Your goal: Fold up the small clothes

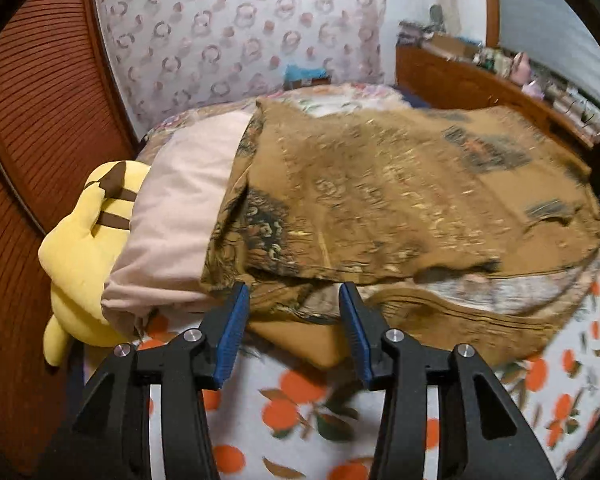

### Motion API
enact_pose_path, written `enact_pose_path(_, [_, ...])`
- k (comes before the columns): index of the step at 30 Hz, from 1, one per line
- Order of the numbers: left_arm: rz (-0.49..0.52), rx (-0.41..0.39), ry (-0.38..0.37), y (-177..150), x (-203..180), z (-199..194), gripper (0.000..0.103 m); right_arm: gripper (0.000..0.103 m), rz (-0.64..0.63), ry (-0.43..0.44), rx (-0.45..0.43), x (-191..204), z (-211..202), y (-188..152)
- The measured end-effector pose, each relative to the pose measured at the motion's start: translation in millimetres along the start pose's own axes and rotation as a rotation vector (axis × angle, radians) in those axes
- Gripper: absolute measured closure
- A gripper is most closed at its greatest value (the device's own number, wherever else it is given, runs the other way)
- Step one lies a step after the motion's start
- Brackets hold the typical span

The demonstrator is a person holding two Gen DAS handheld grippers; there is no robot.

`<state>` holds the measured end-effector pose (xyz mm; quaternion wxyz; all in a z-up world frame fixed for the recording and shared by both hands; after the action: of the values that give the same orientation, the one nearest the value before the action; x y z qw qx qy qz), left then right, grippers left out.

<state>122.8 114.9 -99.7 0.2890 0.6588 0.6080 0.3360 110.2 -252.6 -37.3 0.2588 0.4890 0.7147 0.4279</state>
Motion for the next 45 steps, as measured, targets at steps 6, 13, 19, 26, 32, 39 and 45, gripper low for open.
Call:
enact_pose_path(6, [0.001, 0.04, -0.015, -6, 8, 22, 0.055, 0.05, -0.008, 0.023, 0.004, 8, 5, -2])
enact_pose_path(13, [-0.051, -0.043, -0.072, -11, 15, 1, 0.097, 0.05, -0.021, 0.007, 0.018, 5, 9, -3])
enact_pose_path(19, [-0.129, -0.173, -0.065, -33, 34, -58, 0.097, 0.05, 0.005, -0.013, 0.019, -6, 8, -5])
enact_pose_path(26, [-0.19, -0.142, -0.02, -60, 59, -66, 0.102, 0.05, 0.028, -0.029, 0.022, -13, 4, -9])
enact_pose_path(32, [-0.188, -0.145, -0.02, -56, 57, -74, 0.101, 0.05, 0.034, -0.03, 0.007, -21, -5, -8])
enact_pose_path(39, [-0.146, -0.208, -0.054, -22, 37, -75, 0.038, 0.05, 0.02, -0.1, 0.001, -27, -10, -10])
enact_pose_path(45, [-0.138, -0.172, -0.068, 8, 19, -41, 0.024, 0.05, 0.073, -0.182, 0.017, -50, -5, -15])
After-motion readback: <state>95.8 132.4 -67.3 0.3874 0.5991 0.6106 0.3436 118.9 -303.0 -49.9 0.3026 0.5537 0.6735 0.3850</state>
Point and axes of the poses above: each gripper's, at about its wrist camera, not at the fingertips, and z roughly the way its jaws point, x to its left, y to its top, the point moved 1 cm from there along z, roughly the way its jaws point, and after that the axes turned 10 degrees about -x, right-handed, at the moved point
